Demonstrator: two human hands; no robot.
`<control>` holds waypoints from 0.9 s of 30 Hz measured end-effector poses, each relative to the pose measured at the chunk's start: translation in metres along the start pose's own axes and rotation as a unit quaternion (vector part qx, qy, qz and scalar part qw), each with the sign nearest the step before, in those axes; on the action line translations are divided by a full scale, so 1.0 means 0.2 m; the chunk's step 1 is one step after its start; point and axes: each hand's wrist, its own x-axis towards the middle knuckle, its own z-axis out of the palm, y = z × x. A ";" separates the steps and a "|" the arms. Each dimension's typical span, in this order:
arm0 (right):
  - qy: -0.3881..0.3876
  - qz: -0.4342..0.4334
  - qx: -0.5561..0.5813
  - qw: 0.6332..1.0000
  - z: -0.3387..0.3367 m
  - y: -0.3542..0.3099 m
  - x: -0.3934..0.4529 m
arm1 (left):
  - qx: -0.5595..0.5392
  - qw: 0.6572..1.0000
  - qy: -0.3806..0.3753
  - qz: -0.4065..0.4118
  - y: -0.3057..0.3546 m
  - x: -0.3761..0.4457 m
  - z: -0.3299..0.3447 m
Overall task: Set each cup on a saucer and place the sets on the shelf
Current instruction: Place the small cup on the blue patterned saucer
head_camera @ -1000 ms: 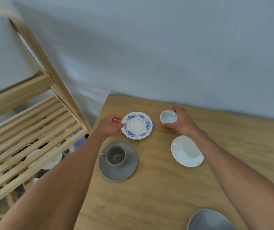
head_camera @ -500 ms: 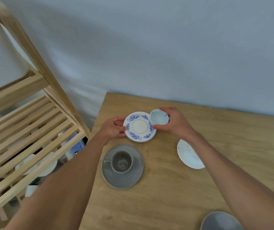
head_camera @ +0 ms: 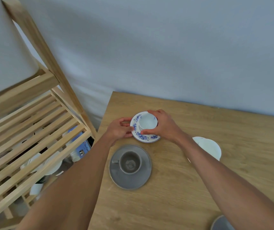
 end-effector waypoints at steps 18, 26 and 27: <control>0.043 0.185 0.129 0.973 -0.04 0.06 -0.03 | 0.002 0.999 0.037 0.018 0.03 -0.05 0.00; 0.032 0.117 0.141 0.983 -0.13 -0.14 -0.02 | -0.028 0.995 0.084 0.053 0.11 -0.25 -0.12; 0.027 0.108 0.154 0.982 -0.14 -0.18 -0.03 | -0.034 0.993 0.092 0.060 0.13 -0.30 -0.15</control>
